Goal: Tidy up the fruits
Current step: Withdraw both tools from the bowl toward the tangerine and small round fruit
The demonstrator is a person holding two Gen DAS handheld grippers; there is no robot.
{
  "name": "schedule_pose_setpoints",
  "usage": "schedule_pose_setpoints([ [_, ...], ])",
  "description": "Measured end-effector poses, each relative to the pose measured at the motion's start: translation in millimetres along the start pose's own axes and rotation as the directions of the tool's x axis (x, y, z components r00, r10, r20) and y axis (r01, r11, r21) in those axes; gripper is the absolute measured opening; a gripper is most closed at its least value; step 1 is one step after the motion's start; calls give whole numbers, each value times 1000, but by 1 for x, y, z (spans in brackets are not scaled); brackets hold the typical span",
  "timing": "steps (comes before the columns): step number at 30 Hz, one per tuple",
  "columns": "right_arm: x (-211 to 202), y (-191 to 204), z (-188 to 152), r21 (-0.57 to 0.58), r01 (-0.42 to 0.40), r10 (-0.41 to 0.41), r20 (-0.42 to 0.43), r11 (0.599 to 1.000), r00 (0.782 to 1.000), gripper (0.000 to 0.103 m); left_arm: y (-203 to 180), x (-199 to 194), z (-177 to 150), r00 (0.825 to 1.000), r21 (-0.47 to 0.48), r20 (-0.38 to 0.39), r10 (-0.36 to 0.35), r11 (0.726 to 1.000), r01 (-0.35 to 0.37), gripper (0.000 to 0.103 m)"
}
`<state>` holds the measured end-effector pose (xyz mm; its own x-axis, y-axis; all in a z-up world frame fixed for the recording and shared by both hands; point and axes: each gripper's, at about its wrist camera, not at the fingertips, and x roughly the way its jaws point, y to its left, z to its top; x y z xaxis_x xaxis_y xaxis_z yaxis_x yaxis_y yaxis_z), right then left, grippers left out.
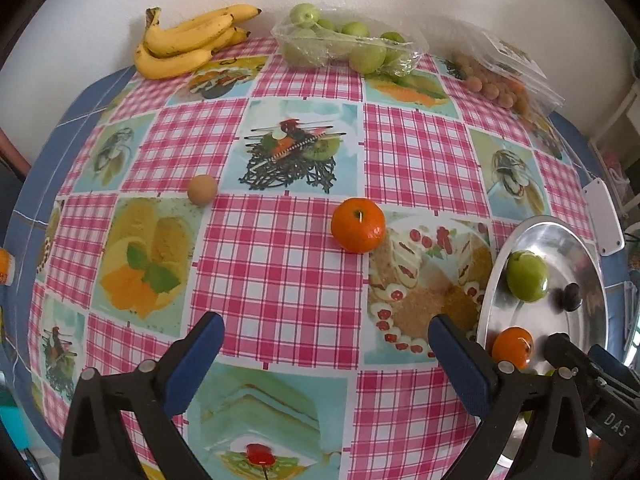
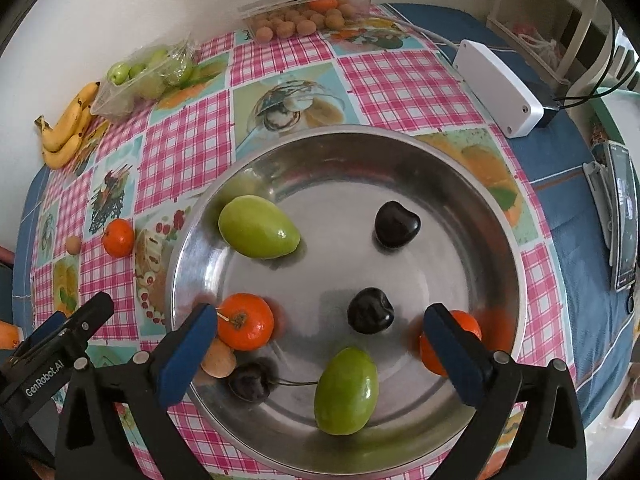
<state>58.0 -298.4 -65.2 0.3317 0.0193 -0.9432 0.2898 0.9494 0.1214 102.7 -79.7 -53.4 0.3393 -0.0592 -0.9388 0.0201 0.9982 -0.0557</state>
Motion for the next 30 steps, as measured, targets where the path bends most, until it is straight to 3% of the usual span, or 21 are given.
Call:
schedule_pose_setpoints([
  [16,-3,8,1,0,-20,20,24,1000,1000,103,9,-7,5,1000,-7,5,-28,1000,28,103],
  [30,-11,94,-6,-162,-75,83,40,984,996,103,86,-19,19,997,-114,46,68,992,-62,103],
])
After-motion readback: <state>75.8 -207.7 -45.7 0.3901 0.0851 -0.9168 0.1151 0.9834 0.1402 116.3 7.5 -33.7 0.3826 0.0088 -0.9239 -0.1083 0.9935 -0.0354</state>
